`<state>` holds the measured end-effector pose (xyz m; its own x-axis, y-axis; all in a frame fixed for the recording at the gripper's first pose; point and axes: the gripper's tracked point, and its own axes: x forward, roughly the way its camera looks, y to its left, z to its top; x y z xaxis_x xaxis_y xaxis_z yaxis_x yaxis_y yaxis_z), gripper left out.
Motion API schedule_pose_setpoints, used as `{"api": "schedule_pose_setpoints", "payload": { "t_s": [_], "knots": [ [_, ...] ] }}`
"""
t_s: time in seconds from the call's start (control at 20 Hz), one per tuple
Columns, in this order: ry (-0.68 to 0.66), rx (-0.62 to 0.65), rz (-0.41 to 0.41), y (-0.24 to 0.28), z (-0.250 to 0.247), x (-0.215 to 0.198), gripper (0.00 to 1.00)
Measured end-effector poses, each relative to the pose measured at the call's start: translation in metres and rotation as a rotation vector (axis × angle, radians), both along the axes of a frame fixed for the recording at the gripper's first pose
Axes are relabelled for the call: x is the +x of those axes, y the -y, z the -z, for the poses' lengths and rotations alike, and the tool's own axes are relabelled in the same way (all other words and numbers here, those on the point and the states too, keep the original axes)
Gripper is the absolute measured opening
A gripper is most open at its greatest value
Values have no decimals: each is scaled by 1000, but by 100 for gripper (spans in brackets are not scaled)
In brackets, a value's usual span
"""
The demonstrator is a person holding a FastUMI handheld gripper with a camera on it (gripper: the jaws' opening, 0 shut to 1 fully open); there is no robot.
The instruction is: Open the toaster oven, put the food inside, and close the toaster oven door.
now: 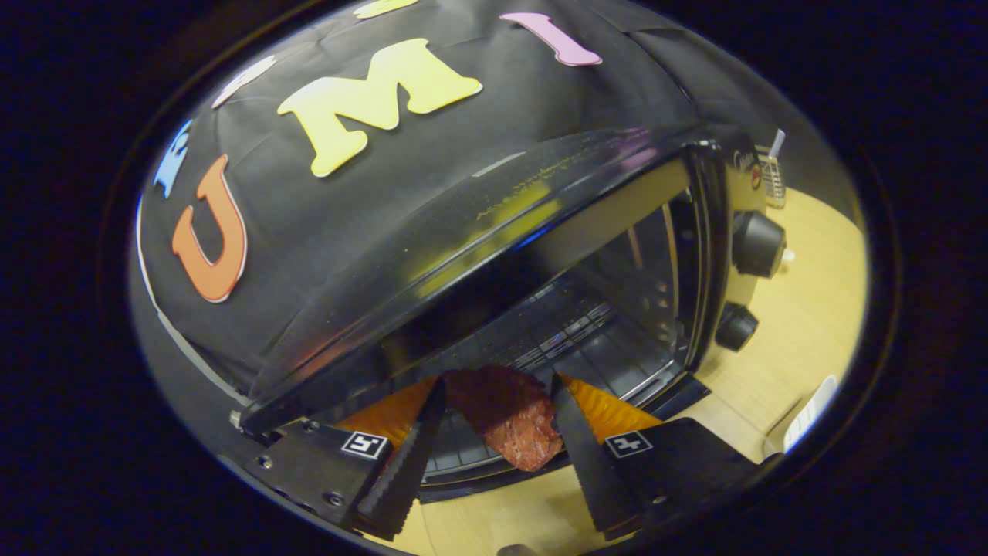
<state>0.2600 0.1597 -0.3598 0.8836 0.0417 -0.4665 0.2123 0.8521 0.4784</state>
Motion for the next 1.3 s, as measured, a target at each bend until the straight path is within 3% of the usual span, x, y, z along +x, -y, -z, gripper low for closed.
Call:
{"api": "schedule_pose_setpoints", "payload": {
  "t_s": [0.05, 0.15, 0.5, 0.85, 1.1, 1.3],
  "knots": [
    [11, -12, -10, 1, -4, -2, 90],
    [3, -48, -45, 0, -5, -4, 97],
    [-36, -167, -169, 4, -18, -60, 97],
    [-52, -278, -353, -4, -41, -138, 97],
    [-90, -353, -448, -5, -22, -203, 98],
    [-164, -381, -465, 6, 12, -239, 98]
  ]
}}
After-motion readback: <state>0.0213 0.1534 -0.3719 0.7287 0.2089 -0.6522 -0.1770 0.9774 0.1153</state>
